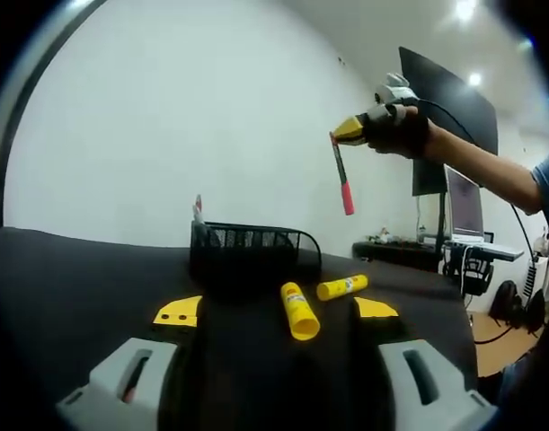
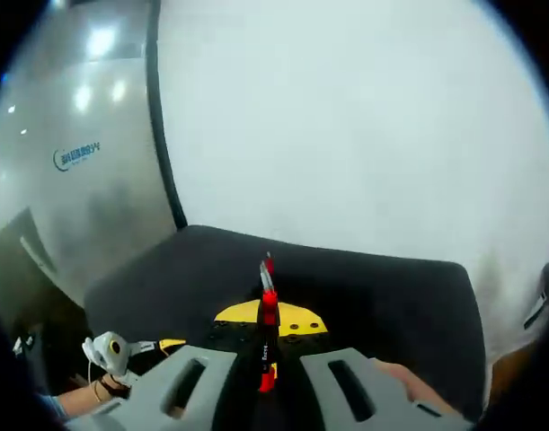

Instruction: Pick up pens and glue sticks and place them into the holder.

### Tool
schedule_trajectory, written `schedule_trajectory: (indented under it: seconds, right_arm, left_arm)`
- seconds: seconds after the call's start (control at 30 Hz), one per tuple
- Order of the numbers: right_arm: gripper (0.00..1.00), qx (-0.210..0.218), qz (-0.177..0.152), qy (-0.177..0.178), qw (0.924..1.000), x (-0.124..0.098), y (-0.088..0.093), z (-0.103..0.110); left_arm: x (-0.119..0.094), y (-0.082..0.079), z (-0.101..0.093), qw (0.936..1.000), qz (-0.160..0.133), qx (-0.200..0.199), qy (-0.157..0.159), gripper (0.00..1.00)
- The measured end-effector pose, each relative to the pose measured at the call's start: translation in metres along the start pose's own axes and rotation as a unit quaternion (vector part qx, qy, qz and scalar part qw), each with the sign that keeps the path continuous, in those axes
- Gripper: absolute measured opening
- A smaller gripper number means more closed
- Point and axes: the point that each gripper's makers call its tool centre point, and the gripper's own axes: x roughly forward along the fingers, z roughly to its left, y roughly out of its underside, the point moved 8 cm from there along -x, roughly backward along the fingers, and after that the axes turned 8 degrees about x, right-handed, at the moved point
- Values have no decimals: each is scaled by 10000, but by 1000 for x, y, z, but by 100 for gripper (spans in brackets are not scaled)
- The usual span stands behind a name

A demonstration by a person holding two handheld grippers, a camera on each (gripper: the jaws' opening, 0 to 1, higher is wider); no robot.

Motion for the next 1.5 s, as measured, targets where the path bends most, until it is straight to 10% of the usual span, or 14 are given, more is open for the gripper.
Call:
schedule_trajectory:
  seconds: [0.8,1.5]
  right_arm:
    - [2,-261,-509,-180,9982,120,-44,2]
    - [2,-514,-138,15,9986,196,8,-7]
  left_arm:
    - [6,1,-6,9995,46,47,323,70]
    - [6,0,-8,9991,-66,64,416,69]
